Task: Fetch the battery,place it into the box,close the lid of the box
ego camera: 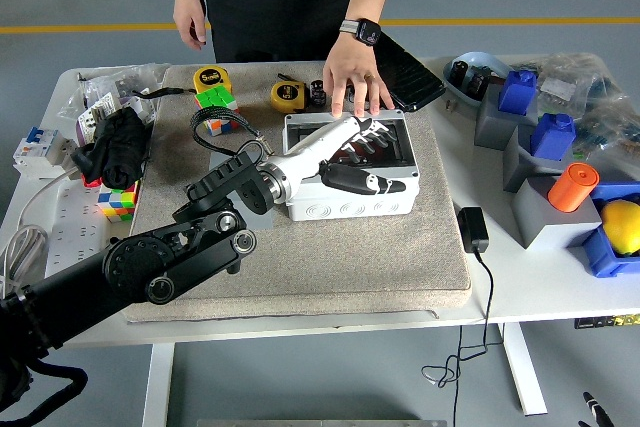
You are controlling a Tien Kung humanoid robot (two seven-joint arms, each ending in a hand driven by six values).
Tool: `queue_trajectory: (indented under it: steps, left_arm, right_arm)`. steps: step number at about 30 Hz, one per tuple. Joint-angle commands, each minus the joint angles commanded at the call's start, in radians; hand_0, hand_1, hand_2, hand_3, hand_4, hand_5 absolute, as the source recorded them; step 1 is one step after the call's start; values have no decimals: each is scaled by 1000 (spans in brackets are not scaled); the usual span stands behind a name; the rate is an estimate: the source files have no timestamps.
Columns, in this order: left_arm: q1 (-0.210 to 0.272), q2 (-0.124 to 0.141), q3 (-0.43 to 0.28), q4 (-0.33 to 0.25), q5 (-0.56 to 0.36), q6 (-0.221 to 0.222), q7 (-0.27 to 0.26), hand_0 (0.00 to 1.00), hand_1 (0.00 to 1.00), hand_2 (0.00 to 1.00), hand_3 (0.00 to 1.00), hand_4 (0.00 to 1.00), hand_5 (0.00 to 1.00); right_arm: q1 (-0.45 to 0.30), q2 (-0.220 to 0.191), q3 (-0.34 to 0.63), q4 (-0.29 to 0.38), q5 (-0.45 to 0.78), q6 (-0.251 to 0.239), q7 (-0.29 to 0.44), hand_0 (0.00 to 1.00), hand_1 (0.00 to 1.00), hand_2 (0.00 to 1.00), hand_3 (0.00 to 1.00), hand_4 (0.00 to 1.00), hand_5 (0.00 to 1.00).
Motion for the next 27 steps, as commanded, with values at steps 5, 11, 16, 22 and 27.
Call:
queue_trajectory:
  steps: [5,11,16,22,27]
  left_arm:
    - [7,-3,-13,8,-71,17,-47,512,664,723,715,998,425]
    - [14,1,-45,13,-170,72,-172,607,696,726,711,998,419]
    - [34,12,-110,-15,-201,100,-229,667,717,725,702,998,409]
    - [83,39,-226,-45,-256,97,-249,676,712,714,684,998,397]
    - [158,82,-364,-71,-268,94,-238,667,707,708,670,998,388]
  right_arm:
    - [-1,0,-1,0,0,1,1,724,664,653,592,995,615]
    - [-1,0,-2,0,1,2,1,725,664,653,592,995,615]
    - [0,0,-1,0,-1,1,0,724,664,653,592,995,615]
    - [0,1,1,0,-1,2,1,724,664,653,591,996,615]
    - [-2,2,3,-1,-1,3,1,724,664,653,592,996,615]
